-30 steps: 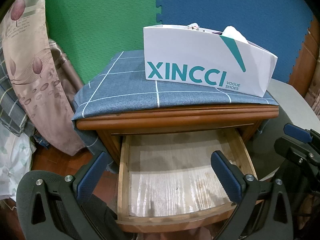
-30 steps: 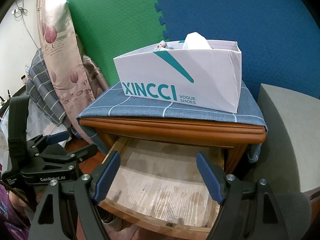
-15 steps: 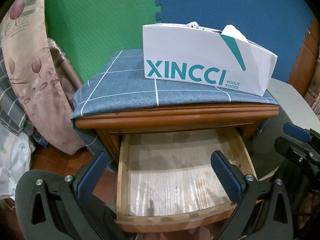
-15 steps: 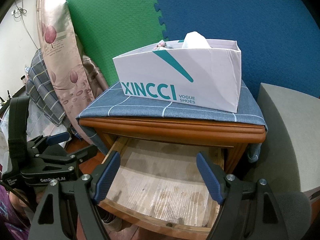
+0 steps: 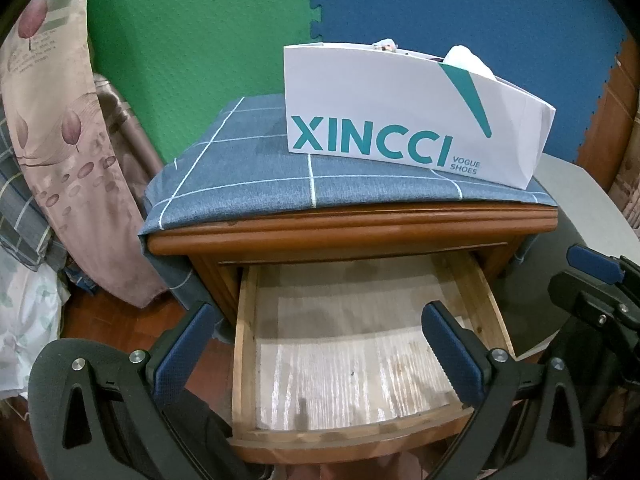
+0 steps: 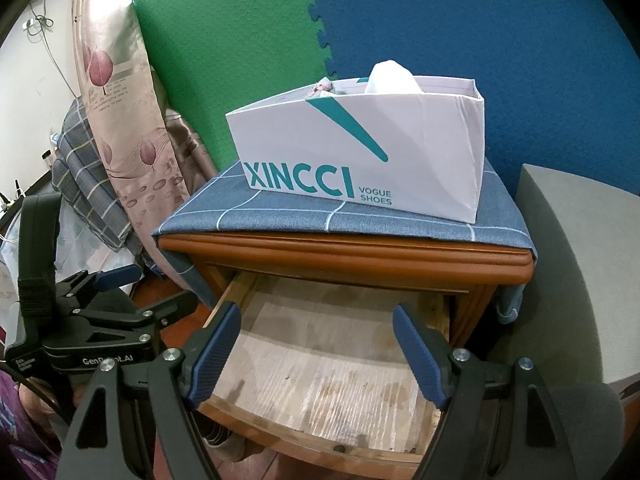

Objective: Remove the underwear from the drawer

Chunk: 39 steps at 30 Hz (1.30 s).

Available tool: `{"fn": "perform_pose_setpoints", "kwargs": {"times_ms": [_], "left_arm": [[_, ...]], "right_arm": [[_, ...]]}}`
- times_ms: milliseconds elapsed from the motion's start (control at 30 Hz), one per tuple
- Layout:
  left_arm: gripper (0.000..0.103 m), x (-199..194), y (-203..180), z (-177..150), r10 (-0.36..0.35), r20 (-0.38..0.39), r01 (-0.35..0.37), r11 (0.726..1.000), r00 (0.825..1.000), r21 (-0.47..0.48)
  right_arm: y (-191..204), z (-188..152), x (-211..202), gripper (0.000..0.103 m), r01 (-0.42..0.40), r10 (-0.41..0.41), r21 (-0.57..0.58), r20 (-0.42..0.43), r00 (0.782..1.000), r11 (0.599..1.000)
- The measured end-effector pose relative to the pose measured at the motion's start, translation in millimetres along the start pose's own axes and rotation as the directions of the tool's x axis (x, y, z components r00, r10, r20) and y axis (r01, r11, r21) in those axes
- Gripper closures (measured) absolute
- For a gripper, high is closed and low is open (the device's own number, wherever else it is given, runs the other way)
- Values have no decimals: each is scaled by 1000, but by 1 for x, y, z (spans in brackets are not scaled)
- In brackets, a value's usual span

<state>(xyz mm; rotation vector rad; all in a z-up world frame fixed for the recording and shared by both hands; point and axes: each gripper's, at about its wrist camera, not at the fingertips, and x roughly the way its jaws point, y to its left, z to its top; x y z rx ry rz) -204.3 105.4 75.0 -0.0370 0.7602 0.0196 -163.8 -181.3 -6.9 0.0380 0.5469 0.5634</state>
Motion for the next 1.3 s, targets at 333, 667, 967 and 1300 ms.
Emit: {"fn": "perform_pose_setpoints", "kwargs": {"times_ms": [333,667,967,1300], "left_arm": [[0,3,0,0,-1,-10,1,1000,1000,0],[0,4,0,0,-2,-18,2,1000,1000,1],[1,-2,5,-2,-18,59,20,999,998,-32],[1,-5,4,4,9,63,-8,1000,998,-21]], "right_arm": [[0,1,0,22,0,0,1,-2,1000,1000],[0,0,0,22,-1,1,1,-3,1000,1000],[3,-3,1,22,-5,5,1,-13,1000,1000],[-3,0,-6,22,-6,6,15,3,1000,1000]]}}
